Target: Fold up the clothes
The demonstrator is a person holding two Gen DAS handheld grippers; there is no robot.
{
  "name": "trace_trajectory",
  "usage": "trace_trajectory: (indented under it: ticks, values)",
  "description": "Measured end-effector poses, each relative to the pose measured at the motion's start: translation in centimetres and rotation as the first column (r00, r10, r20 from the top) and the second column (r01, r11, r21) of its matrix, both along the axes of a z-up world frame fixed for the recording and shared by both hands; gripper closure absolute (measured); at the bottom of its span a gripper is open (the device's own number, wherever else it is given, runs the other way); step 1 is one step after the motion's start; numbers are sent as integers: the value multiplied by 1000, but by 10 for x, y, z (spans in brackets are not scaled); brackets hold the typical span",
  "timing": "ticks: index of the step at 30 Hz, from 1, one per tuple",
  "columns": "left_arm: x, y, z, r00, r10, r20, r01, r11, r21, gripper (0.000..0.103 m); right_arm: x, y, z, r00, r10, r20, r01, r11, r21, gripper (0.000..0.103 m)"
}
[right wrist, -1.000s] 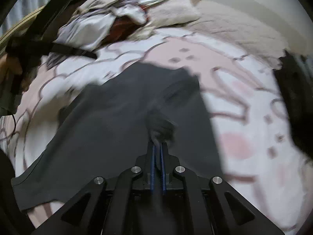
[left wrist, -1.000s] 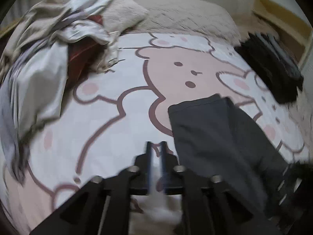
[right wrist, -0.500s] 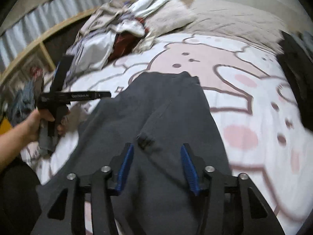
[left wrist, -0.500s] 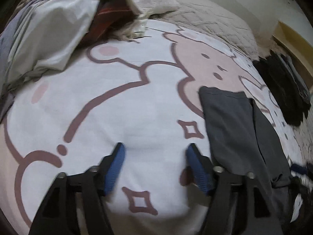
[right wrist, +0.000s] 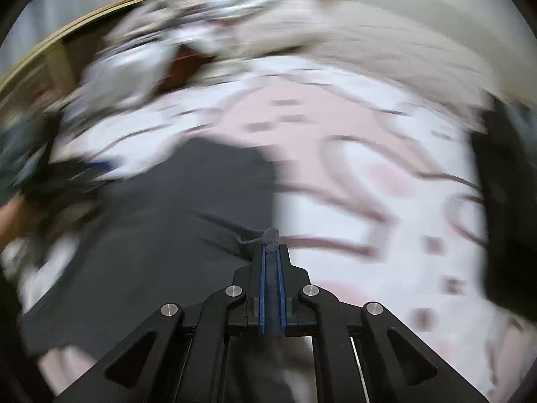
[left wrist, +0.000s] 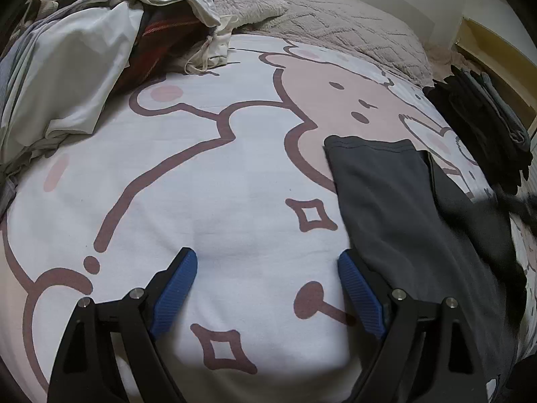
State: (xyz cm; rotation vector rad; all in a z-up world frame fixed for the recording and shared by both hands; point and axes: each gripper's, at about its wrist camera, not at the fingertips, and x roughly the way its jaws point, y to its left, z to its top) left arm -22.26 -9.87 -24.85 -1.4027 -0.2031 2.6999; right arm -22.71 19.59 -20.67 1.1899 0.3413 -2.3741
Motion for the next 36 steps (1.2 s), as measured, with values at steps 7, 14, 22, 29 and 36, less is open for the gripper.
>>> trace_trajectory:
  ticks: [7, 14, 22, 29, 36]
  values:
    - [1, 0, 0, 1000, -1, -4, 1, 1000, 9, 16, -57, 72, -39, 944, -325, 53, 319, 942, 104, 97]
    - [11, -5, 6, 1000, -12, 23, 10, 998, 63, 16, -54, 79, -45, 921, -387, 44, 386, 922, 43, 96]
    - [42, -3, 19, 990, -95, 102, 72, 976, 207, 17, -12, 141, -4, 876, -437, 205, 475, 857, -202, 80]
    - [66, 0, 29, 984, -143, 103, 109, 953, 283, 18, 68, 157, 2, 892, -271, 362, 380, 884, -273, 80]
    - [63, 20, 18, 969, -200, 141, 161, 955, 250, 18, 88, 145, -34, 837, -276, 471, 403, 895, -191, 80]
